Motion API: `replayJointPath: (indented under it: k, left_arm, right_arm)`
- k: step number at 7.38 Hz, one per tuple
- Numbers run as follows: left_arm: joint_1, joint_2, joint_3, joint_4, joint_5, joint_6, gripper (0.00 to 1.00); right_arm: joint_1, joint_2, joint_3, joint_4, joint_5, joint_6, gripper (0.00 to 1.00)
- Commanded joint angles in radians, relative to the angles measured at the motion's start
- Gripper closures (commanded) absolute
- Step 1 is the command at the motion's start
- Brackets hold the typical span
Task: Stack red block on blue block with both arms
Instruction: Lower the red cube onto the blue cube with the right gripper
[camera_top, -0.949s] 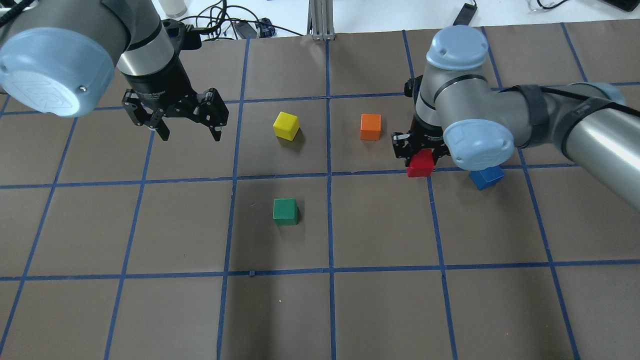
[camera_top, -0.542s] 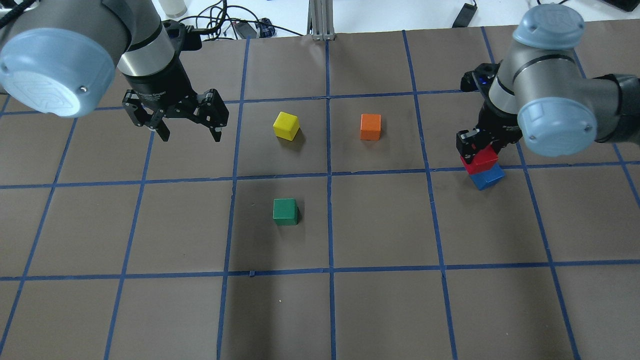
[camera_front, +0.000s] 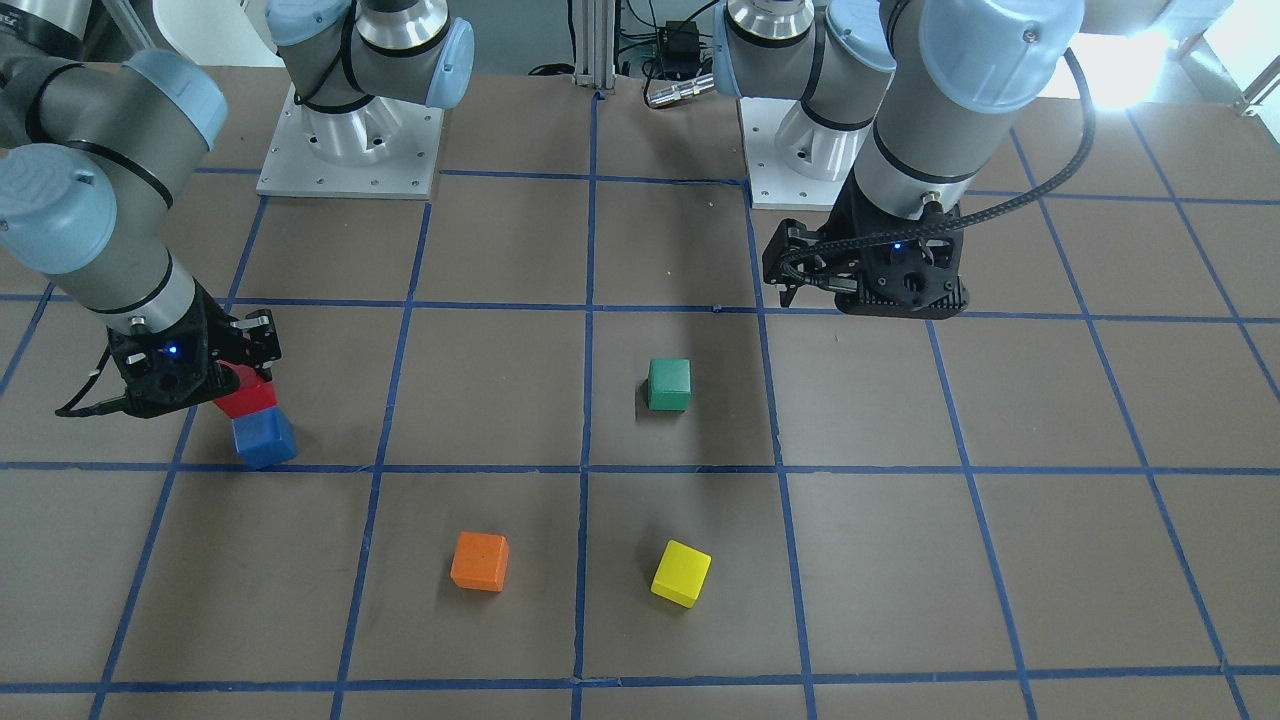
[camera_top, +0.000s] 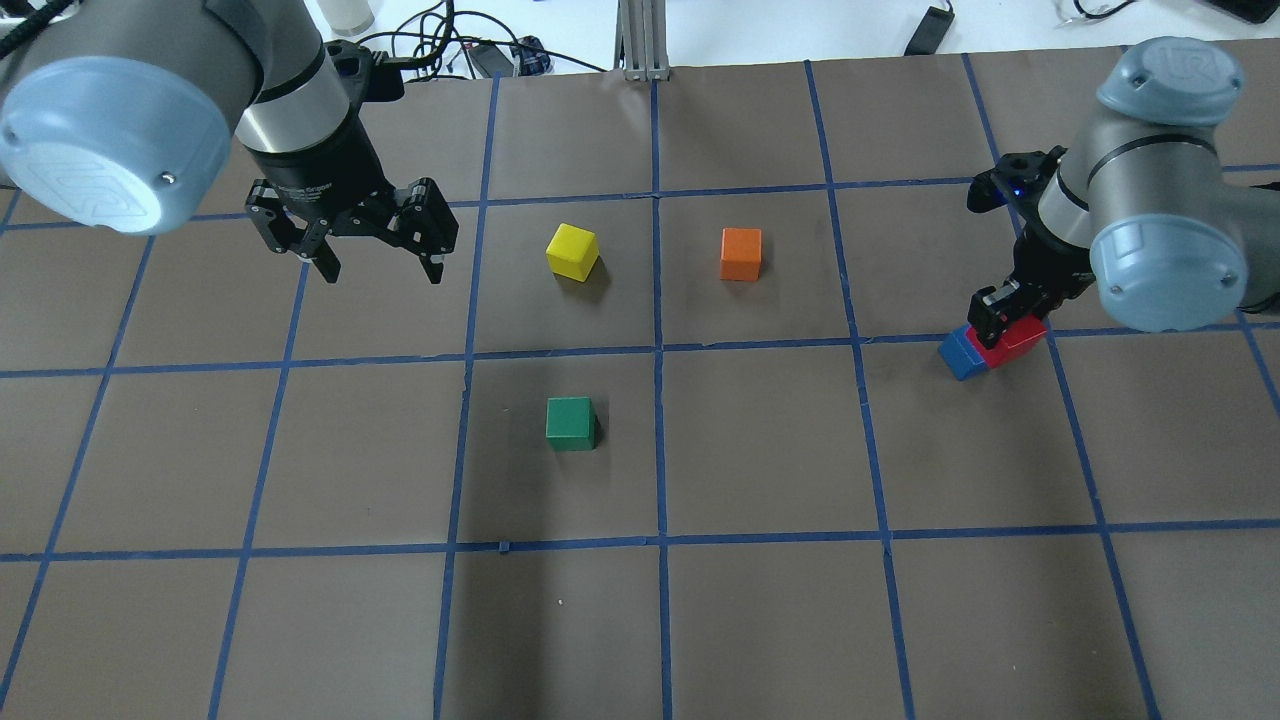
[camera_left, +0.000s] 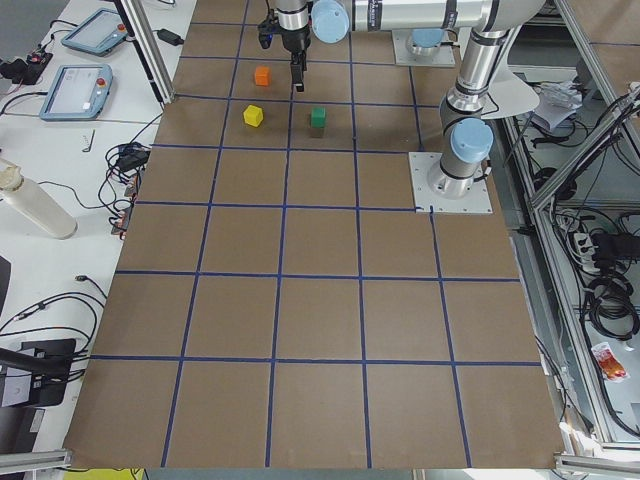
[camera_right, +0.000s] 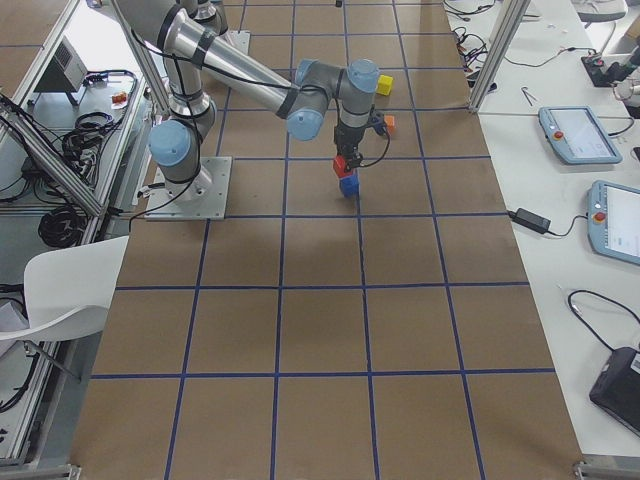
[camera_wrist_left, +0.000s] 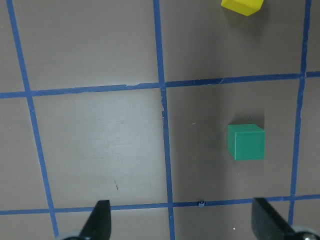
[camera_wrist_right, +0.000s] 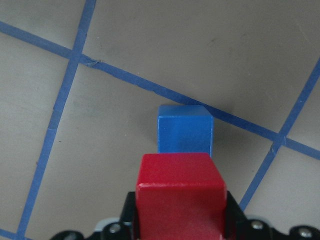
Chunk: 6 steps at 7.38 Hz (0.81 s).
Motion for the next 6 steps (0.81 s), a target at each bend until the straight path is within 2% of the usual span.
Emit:
replayJointPath:
  k: [1,3,6]
  left_arm:
    - [0.0,0.002,0.0,-0.001,0.001,0.0,0.0]
    - [0.0,-0.003,0.0,-0.001,0.001,0.0,0.0]
    - [0.0,-0.004,0.0,-0.001,-0.001,-0.003,0.0]
  right_arm:
    - [-0.004,0.021,0.009,-0.046,0.008,-0.004,0.88]
    - [-0.004,0.056,0.01,-0.12,0.005,0.036,0.88]
    - [-0.004,0.054,0.034,-0.119,0.009,0.088,0.86]
